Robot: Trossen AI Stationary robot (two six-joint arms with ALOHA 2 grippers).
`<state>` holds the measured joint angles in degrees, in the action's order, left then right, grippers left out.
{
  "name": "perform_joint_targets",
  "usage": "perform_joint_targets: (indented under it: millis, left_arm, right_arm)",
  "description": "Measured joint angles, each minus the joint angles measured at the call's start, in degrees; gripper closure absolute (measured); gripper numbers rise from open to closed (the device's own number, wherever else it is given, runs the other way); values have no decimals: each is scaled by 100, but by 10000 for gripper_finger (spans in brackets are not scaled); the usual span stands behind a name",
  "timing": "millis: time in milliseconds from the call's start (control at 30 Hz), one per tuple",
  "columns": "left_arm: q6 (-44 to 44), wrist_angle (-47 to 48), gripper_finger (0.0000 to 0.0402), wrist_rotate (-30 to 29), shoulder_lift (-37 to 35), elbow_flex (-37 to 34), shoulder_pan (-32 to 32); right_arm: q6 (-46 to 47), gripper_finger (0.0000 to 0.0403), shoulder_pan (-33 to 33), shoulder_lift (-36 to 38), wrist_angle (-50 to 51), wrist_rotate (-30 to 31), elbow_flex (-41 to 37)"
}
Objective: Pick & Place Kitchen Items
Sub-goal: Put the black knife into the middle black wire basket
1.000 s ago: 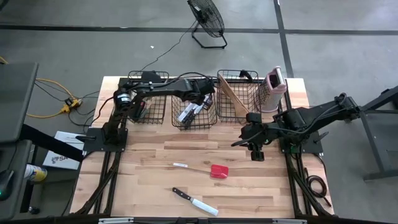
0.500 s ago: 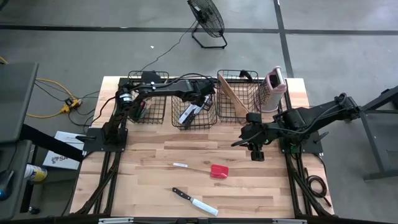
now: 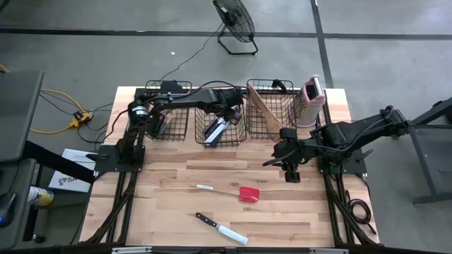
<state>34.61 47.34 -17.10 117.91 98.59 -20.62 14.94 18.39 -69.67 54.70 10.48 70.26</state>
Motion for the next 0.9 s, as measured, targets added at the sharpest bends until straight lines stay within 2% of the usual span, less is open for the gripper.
perform_joint_targets:
  millis: [233, 467, 733, 900]
  left_arm:
    - [-315, 225, 274, 0, -439, 0, 4]
    - [-757, 483, 273, -14, -1008, 7, 301]
    - [-1150, 1223, 273, 7, -1483, 7, 987]
    - [-1132, 1765, 273, 6, -1557, 4, 1631]
  right_arm:
    - [0, 254, -2, 0, 52, 2, 0]
    - [0, 254, -1, 0, 87, 2, 0]
    - [-2, 254, -2, 0, 180, 2, 0]
    - [0, 254, 0, 0, 196, 2, 0]
